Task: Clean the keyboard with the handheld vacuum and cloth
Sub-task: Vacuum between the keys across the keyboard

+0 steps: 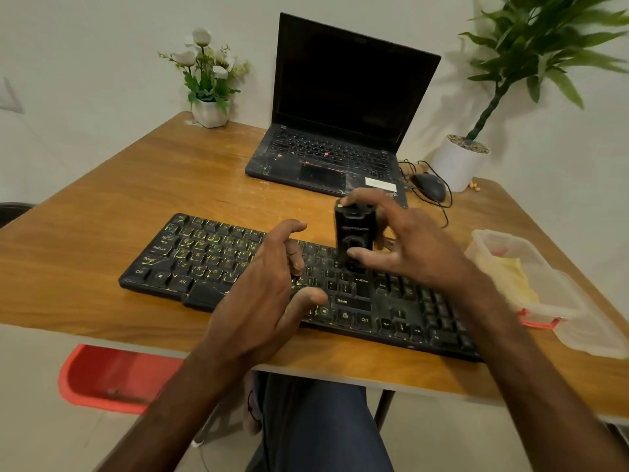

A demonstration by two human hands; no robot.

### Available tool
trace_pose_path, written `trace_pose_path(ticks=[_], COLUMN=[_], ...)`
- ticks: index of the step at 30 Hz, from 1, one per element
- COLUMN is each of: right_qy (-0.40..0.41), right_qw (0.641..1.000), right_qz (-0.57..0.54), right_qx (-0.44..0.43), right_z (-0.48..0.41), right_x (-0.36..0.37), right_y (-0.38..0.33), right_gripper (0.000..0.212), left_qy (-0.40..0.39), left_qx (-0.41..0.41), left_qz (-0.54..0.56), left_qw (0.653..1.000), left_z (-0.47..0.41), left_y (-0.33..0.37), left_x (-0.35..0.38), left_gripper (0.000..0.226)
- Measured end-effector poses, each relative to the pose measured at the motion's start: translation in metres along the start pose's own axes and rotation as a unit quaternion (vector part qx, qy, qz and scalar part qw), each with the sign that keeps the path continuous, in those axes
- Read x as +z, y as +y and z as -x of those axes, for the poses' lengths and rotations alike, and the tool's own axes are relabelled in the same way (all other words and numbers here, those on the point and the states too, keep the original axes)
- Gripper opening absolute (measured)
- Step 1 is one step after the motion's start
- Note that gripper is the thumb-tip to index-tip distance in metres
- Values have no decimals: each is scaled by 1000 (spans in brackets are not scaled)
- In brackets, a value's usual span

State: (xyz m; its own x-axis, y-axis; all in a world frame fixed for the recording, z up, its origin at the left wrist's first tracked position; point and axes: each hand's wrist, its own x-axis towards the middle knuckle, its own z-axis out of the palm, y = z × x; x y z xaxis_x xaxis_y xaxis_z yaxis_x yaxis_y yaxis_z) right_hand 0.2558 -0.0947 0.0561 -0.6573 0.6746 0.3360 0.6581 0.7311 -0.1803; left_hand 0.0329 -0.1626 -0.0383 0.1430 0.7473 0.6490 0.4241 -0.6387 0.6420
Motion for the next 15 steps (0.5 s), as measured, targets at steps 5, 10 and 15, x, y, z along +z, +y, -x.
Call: trace_pose_path(ticks=[5, 10, 15], right_qy=[65, 39, 8], right_qw=[996, 999, 1000], right_qz=[-46, -22, -1], right_qx=[-49, -30, 19], right_z=[-32, -27, 13], right_x=[39, 29, -5], right_y=[-23, -6, 18], right_gripper=[68, 70, 70], left_qy=[-2, 13, 21], left_qx=[-6, -14, -20], left_qz=[-3, 34, 50], left_qw=[1000, 999, 998], left_z=[1, 0, -3], left_y=[7, 1, -2], left_x=[-6, -4, 1], left_gripper=[74, 73, 72])
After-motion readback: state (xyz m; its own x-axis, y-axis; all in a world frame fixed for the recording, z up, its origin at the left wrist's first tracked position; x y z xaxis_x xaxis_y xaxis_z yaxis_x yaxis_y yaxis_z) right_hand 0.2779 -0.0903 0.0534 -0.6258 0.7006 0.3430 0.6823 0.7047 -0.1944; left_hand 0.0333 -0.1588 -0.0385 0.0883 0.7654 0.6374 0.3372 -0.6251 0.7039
